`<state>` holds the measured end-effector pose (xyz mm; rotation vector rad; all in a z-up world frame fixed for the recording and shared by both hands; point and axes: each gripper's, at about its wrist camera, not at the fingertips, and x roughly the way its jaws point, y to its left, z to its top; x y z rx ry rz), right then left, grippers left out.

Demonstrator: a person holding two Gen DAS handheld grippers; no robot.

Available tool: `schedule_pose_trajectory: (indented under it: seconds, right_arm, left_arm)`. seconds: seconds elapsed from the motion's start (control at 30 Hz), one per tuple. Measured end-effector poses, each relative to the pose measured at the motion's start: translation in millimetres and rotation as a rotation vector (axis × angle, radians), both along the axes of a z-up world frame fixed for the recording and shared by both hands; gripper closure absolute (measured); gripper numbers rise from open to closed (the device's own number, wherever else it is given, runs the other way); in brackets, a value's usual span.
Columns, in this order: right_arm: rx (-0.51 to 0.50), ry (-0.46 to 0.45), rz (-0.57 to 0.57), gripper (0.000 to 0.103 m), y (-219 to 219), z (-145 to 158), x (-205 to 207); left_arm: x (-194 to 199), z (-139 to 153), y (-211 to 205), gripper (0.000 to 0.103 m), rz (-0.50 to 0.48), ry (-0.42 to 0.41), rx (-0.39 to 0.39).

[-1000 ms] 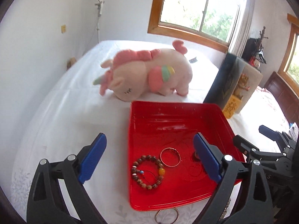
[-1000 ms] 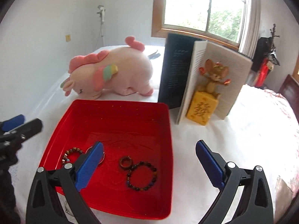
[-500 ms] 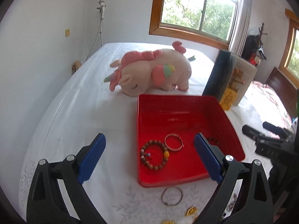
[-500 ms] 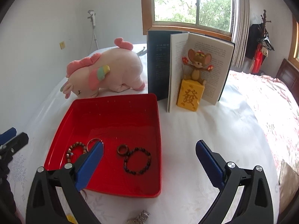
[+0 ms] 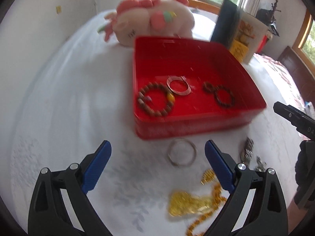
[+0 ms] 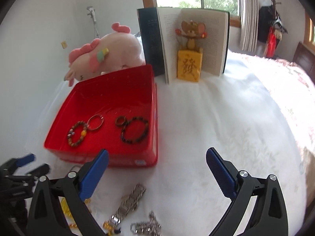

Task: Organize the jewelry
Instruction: 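Withdraw both tools from the box toward the remaining jewelry, then grasp the silver clasp bangle with the left tool while the right tool grasps the silver watch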

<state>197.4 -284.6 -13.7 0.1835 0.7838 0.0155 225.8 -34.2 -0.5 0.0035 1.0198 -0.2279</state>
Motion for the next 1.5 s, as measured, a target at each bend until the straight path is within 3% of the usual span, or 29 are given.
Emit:
schedule_pose_trajectory:
  seconds: [0.23, 0.3, 0.37, 0.7, 0.83, 0.9, 0.97, 1.1, 1.13, 1.37, 1.5]
  right_arm:
    - [-0.022, -0.024, 0.031, 0.004, 5, -4, -21]
    - [-0.021, -0.006, 0.059, 0.004, 9, -9, -20]
    - [-0.022, 0.012, 0.072, 0.004, 11, -12, -18]
    - [-0.035, 0.032, 0.124, 0.008, 24, -18, -20]
    - [-0.039, 0.038, 0.132, 0.009, 26, -20, -19]
    - [-0.036, 0.043, 0.131, 0.009, 25, -22, -18]
    - [-0.035, 0.05, 0.13, 0.009, 24, -24, -17]
    - [-0.036, 0.068, 0.135, 0.01, 25, -28, -14]
    - [-0.034, 0.075, 0.142, 0.013, 26, -29, -14]
    - [0.021, 0.172, 0.205, 0.04, 30, -44, -8]
    - [0.063, 0.227, 0.222, 0.047, 31, -54, -7]
  left_arm:
    - [-8, -26, -10, 0.008, 0.007, 0.064, 0.038]
    - [-4, -32, -9, 0.012, 0.018, 0.084, 0.042]
    - [2, -40, -7, 0.021, 0.03, 0.113, 0.044]
    - [11, -58, -5, 0.028, 0.022, 0.165, 0.064]
    - [14, -57, -5, 0.053, 0.033, 0.157, 0.11]
    - [14, -56, -2, 0.059, 0.034, 0.156, 0.109]
    - [15, -55, 2, 0.075, 0.04, 0.154, 0.112]
    - [19, -55, 14, 0.093, 0.051, 0.165, 0.081]
    - [21, -55, 16, 0.098, 0.055, 0.168, 0.07]
    - [26, -56, 20, 0.099, 0.048, 0.17, 0.064]
    - [23, -58, 21, 0.099, 0.046, 0.168, 0.065]
